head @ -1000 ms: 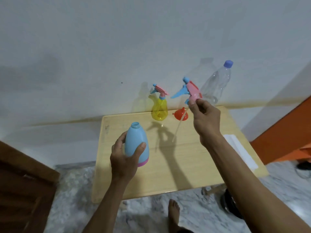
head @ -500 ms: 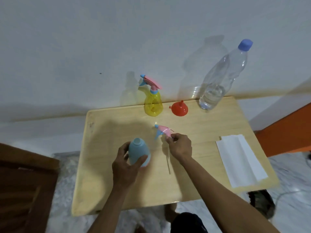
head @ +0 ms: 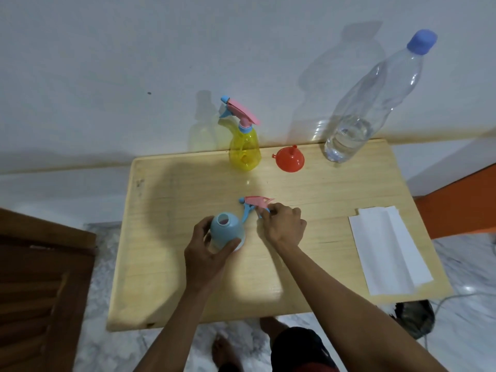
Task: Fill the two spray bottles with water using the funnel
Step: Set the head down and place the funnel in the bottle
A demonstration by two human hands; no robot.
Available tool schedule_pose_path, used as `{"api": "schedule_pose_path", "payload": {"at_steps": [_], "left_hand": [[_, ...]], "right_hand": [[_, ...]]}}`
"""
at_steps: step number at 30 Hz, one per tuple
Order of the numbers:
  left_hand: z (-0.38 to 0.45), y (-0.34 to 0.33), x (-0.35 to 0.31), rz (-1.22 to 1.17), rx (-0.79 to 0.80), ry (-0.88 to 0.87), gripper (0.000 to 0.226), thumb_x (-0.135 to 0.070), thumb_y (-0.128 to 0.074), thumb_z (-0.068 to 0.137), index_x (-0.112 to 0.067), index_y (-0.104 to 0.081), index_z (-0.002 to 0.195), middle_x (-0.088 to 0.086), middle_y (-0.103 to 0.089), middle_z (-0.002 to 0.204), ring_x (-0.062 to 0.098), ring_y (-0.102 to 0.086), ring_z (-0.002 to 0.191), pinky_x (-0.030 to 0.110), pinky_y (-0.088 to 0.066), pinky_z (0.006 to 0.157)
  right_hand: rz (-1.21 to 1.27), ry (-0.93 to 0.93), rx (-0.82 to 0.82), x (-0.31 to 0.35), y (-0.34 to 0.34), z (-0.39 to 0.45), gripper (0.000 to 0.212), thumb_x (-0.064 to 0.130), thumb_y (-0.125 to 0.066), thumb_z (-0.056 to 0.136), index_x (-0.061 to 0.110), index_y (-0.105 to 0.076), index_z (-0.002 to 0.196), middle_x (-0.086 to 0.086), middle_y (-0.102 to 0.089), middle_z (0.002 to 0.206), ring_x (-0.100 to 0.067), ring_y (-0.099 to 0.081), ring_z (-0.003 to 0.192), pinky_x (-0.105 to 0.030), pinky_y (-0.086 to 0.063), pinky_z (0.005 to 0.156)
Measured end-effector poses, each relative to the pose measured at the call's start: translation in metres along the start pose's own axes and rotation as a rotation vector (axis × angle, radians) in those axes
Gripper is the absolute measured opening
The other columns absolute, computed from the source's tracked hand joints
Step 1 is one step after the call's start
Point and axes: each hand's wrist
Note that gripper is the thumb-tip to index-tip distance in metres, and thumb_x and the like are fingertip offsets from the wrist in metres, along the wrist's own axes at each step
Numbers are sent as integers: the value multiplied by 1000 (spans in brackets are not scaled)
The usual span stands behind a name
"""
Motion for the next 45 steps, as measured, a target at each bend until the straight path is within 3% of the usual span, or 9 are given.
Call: {"api": "schedule_pose_path", "payload": {"at_steps": [10, 19, 26, 32, 38, 45], "left_hand": [[-4, 4, -2, 73, 22, -67, 77, -49, -83, 65, -23, -56, 132, -10, -62, 129, 10, -59, 120, 42, -55, 96], [-2, 6, 2, 108, 37, -103, 76, -48, -84, 66, -23, -55, 132, -9, -62, 129, 11, -59, 120, 41, -56, 94], [0, 7, 8, 128, 37, -159, 72, -40, -86, 68, -19, -56, 130, -7, -62, 127, 12, -60, 119, 44, -56, 92], [15, 3, 19, 165, 20, -155, 73, -45, -85, 65, -18, -56, 127, -7, -62, 124, 12, -60, 117, 46, -56, 91], [8, 5, 10, 166, 17, -200, 73, -45, -83, 64, -16, -58, 126, -5, -63, 122, 13, -61, 115, 47, -56, 90], [7, 4, 12, 179, 16, -184, 74, -45, -83, 65, -15, -57, 127, -6, -62, 123, 11, -60, 116, 45, -56, 91]], "right_hand": [[-13, -37, -28, 2, -3, -5, 40, 57, -51, 98, 25, -71, 112, -6, -69, 104, -25, -45, 121, -39, -30, 94], [-10, -30, -27, 0, -1, -5, 43, 61, -52, 96, 24, -70, 108, -3, -70, 103, -25, -46, 120, -38, -27, 87], [75, 23, -165, 10, 32, 42, 47, 56, -59, 94, 19, -62, 122, -1, -69, 117, -28, -49, 121, -45, -36, 94], [-55, 28, -99, 39, 53, 130, 73, 53, -76, 80, 18, -49, 137, -7, -57, 138, -33, -43, 135, -51, -38, 103], [-209, -9, -33, 45, 71, 152, 83, 62, -84, 66, 17, -54, 129, -8, -59, 134, -33, -43, 137, -51, -39, 110], [-256, -8, 42, 54, 70, 162, 85, 49, -90, 67, 13, -50, 133, -11, -58, 135, -35, -48, 133, -46, -46, 103]]}}
Point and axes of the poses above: each hand's wrist, its own z-axis towards the middle knuckle, its own y-axis out of the back of the hand, x = y × z
